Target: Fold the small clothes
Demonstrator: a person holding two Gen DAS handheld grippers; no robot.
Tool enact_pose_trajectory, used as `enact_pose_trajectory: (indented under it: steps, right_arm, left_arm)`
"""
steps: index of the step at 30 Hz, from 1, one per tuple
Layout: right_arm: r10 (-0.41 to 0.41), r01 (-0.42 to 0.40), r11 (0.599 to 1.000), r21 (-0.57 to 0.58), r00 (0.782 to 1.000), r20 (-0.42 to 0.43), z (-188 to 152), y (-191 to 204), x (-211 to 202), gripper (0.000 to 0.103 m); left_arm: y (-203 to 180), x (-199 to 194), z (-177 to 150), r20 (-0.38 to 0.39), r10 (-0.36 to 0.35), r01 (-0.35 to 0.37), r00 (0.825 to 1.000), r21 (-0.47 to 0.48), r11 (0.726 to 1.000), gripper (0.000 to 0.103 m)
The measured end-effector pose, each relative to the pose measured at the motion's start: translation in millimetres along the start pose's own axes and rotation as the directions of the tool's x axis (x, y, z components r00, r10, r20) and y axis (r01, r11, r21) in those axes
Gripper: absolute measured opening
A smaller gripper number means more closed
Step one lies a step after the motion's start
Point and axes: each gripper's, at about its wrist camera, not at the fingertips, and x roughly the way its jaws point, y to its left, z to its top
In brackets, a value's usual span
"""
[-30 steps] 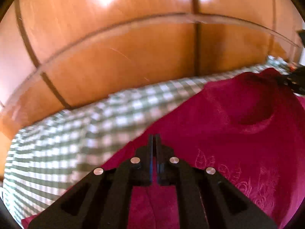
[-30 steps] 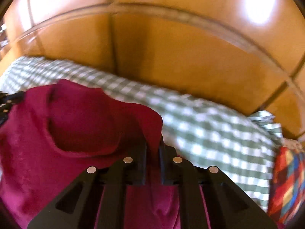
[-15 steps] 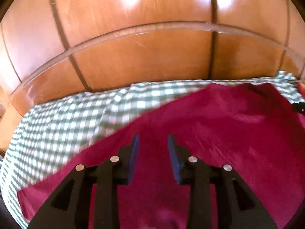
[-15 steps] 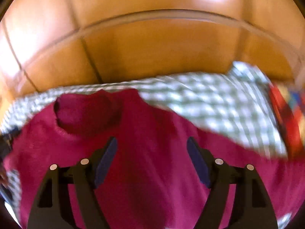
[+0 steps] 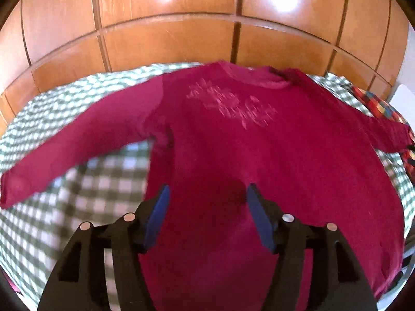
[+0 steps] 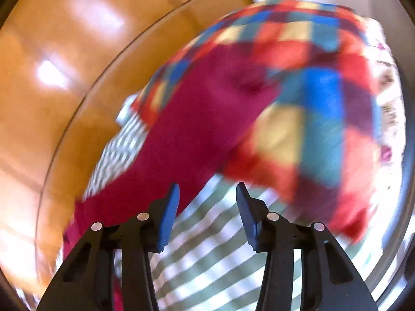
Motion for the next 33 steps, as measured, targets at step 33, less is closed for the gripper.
enact_pose_trajectory:
  steps: [33]
  right_arm:
    - [0.266,-0.24,0.835,-0.495,0.964,-0.017,0.4,262.5,-31.0,0.005]
  left_arm:
    - [18.6,-19.9,-9.7,0.008,-0.024,0.024,1.0,-0.093,0.995,0.07]
